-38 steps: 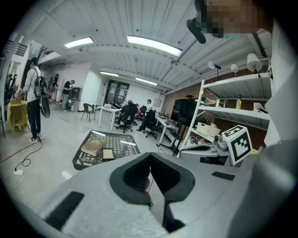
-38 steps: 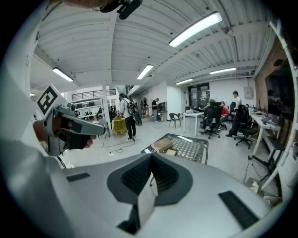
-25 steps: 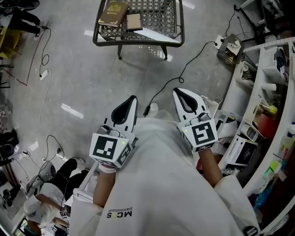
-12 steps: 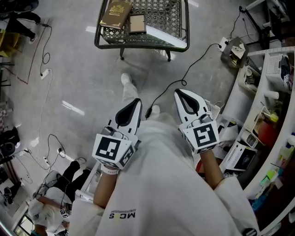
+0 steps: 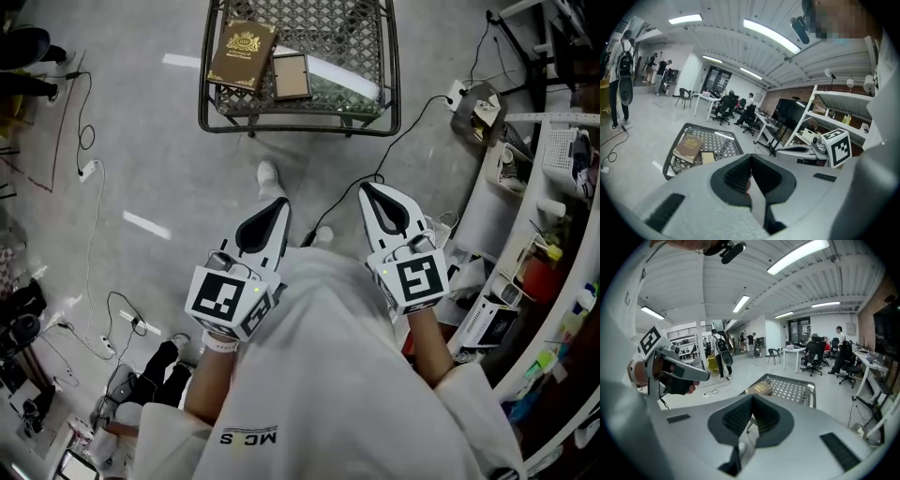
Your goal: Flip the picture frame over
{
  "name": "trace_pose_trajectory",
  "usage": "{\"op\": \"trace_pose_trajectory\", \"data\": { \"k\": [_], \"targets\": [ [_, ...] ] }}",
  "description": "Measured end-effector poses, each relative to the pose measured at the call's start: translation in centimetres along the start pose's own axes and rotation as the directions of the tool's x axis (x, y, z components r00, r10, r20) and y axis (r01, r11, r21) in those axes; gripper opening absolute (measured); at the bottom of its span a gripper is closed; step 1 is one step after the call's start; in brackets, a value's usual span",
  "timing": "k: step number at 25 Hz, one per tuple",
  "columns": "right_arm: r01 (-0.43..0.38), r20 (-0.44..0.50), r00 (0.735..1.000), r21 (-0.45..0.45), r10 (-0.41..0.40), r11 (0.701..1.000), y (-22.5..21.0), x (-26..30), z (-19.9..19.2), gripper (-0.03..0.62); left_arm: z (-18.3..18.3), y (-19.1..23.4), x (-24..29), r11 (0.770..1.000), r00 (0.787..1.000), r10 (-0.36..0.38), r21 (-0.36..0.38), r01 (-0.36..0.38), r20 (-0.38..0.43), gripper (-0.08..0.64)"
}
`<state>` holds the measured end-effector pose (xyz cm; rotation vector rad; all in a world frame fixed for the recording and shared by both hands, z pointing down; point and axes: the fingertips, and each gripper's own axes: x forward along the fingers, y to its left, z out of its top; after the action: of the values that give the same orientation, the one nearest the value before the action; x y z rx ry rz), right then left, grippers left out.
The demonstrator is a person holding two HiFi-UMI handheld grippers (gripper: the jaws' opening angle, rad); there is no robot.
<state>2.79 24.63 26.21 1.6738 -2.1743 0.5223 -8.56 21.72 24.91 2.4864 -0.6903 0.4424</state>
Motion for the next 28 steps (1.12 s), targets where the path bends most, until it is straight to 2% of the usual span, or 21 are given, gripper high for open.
{"op": "trace_pose_trajectory", "data": {
  "k": [7,11,14,23,28],
  "targets": [
    [0.070,-0.033,0.997,0.018,-0.070,0.997,-1.4,8.2,5.1,0.017,6.0,9.2,2.2,0.999,0.999,-0.042,-0.020,0.042,-0.008,0.025],
    [0.095,-0.041,0.995,0.028,-0.094,0.995,-2.0,10.9,7.2,0.017,8.7,12.3,3.4,0.998,0.998,-0.058,-0.009,0.058,-0.007,0.025],
    [0.085,-0.044,0.996,0.038,-0.083,0.996,-2.4,12.5,8.3,0.017,10.0,14.0,4.5,0.999,0.999,-0.045,-0.012,0.045,-0.012,0.025],
    [-0.059,-0.049,0.997,-0.040,0.057,0.997,-5.4,15.1,8.4,0.017,9.8,12.5,8.4,0.997,0.999,0.040,-0.065,-0.039,0.013,0.025],
    [-0.119,-0.030,0.993,-0.049,0.117,0.992,-7.2,15.4,8.1,0.017,10.1,11.5,9.8,0.994,0.995,0.098,-0.051,-0.097,0.026,0.026]
  ]
}}
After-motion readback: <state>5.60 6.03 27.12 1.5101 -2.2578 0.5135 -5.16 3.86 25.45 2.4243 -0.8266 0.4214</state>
